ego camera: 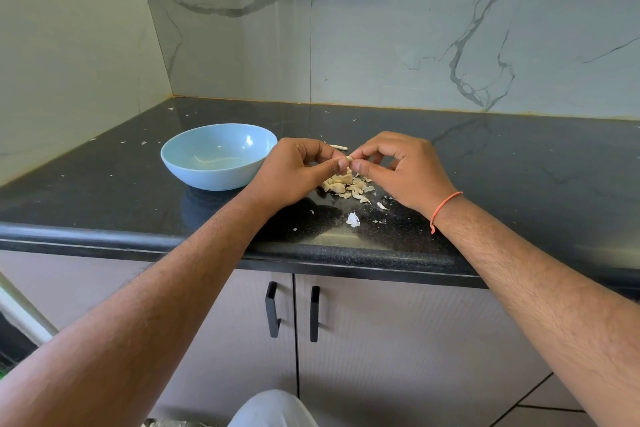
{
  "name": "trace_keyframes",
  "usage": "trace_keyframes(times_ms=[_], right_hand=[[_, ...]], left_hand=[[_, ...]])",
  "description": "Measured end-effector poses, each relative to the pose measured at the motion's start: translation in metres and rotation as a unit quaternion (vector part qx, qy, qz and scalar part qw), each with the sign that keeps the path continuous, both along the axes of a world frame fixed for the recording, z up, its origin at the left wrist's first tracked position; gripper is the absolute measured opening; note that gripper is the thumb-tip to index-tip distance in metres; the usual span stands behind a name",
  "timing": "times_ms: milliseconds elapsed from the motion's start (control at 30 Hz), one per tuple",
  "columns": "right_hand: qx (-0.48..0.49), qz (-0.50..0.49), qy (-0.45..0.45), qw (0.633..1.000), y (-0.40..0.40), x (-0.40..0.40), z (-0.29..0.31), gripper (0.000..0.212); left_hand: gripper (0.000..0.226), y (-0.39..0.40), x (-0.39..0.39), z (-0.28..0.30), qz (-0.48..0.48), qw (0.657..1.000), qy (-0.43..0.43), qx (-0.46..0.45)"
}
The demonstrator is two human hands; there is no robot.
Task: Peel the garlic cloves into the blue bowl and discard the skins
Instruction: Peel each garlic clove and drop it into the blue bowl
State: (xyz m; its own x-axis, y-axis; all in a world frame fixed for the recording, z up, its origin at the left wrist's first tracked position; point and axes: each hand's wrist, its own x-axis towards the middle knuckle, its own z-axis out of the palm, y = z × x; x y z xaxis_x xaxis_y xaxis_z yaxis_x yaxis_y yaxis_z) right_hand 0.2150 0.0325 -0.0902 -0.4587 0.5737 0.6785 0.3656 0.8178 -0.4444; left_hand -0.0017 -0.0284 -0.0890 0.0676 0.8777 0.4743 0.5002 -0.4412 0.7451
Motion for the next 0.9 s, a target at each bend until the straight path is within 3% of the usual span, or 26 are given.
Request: trace_keyframes(times_ms=[400, 667, 900], right_hand=[[-0.139, 0.053, 0.046, 0.988, 0.0006, 0.0019, 0.0023, 0.010], [-0.133, 0.079, 0.052, 0.987, 0.0032, 0.0000, 0.0001, 0.011], [-0.201, 0.097, 0.118, 0.968, -0.0006, -0.0014, 0.0044, 0.008]], left_hand=[[0.014, -0.0009, -0.0018, 0.0003, -0.026, 0.999, -0.026, -0.018], [0.008, 0.0011, -0.0009, -0.0005, -0.018, 0.999, -0.036, -0.023], [0.006, 0.0058, -0.0016, -0.0049, 0.055, 0.998, 0.024, -0.015]])
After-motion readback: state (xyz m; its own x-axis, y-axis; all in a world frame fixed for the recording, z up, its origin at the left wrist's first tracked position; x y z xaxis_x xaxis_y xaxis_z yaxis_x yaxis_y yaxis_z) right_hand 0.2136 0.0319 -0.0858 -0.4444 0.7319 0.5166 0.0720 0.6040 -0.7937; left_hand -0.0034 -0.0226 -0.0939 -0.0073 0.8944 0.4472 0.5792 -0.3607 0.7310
